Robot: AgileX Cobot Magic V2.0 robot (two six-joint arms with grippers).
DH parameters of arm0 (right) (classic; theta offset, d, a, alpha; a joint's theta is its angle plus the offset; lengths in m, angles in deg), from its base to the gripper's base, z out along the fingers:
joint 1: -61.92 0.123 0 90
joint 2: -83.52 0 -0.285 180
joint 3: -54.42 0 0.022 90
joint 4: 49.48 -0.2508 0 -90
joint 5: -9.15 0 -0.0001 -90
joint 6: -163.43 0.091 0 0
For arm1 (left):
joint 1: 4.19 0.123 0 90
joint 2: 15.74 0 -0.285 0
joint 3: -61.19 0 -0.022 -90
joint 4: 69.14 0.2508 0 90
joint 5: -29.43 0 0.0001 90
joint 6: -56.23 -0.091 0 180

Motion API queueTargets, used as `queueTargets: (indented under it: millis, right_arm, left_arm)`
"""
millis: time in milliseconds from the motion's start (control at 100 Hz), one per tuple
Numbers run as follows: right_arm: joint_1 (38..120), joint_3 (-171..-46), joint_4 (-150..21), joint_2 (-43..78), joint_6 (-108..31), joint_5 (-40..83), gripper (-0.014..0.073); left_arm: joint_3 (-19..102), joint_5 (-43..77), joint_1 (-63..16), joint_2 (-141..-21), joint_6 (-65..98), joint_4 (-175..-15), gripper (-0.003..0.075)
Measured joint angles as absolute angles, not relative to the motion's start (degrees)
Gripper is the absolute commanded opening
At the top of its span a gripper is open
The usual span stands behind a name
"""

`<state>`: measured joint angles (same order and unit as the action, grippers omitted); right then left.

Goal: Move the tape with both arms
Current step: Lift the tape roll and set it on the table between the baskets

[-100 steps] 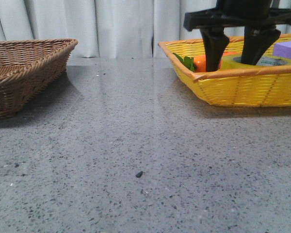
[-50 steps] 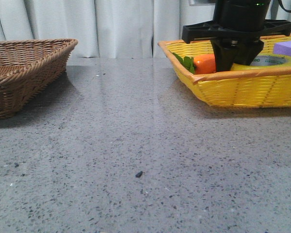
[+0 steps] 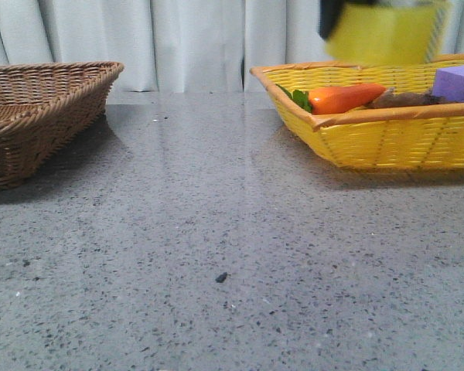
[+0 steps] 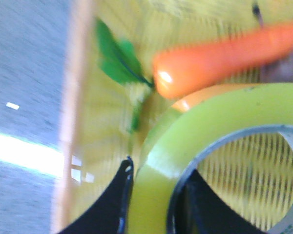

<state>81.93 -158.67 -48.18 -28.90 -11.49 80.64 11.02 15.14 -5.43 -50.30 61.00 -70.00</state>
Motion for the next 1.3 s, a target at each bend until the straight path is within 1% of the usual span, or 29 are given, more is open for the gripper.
queueTargets:
  millis: [180,330,420,550,700,830,880,930,1030,1100,1210,1260,1300]
  right_arm:
    - [89.4,-165.4,-51.9,-28.9,-12.2,81.0,-0.0018]
    - [97.0,-166.4,-53.9,-30.9,-12.2,81.5,-0.0018]
    - [100.1,-166.4,-54.2,-33.7,-12.3,81.7,-0.0018]
    - [102.0,-166.4,-54.2,-38.3,-12.5,81.7,-0.0016]
    - [102.1,-166.4,-53.9,-43.2,-12.5,81.4,-0.0015]
    - [102.1,-166.4,-53.7,-45.0,-12.5,81.4,-0.0006]
    - [102.1,-166.4,-53.7,-45.4,-12.5,81.4,0.0018]
    - [102.1,-166.4,-53.7,-45.5,-12.5,81.3,0.0062]
    - [102.1,-166.4,-53.7,-45.5,-12.6,81.2,0.0192]
    - [102.1,-166.5,-53.7,-45.5,-12.6,81.0,0.0244]
    - [102.1,-166.6,-53.6,-45.5,-12.6,80.6,0.0247]
    - [102.1,-166.9,-53.6,-45.5,-12.6,80.6,0.0247]
    - [102.1,-167.3,-53.6,-45.5,-12.7,80.6,0.0246]
  left_arm:
    - [11.0,15.1,-5.4,-50.3,61.0,-70.0,-0.0021]
    - [11.0,15.1,-5.4,-50.3,61.0,-70.0,-0.0021]
    - [11.0,15.1,-5.4,-50.3,61.0,-70.0,-0.0021]
    - [11.0,15.1,-5.4,-50.3,61.0,-70.0,-0.0021]
    - [11.0,15.1,-5.4,-50.3,61.0,-70.0,-0.0021]
    - [11.0,15.1,-5.4,-50.3,61.0,-70.0,-0.0021]
    - [11.0,15.1,-5.4,-50.3,61.0,-70.0,-0.002]
    - [11.0,15.1,-5.4,-50.3,61.0,-70.0,-0.002]
    - [11.0,14.9,-5.4,-50.3,61.0,-70.0,-0.0019]
    - [11.0,14.8,-5.4,-50.3,61.0,-70.0,-0.0018]
    - [11.0,14.8,-5.4,-50.3,61.0,-70.0,-0.0007]
    - [11.0,14.8,-5.4,-50.3,61.0,-70.0,0.0028]
    - [11.0,14.8,-5.4,-50.3,61.0,-70.0,0.0078]
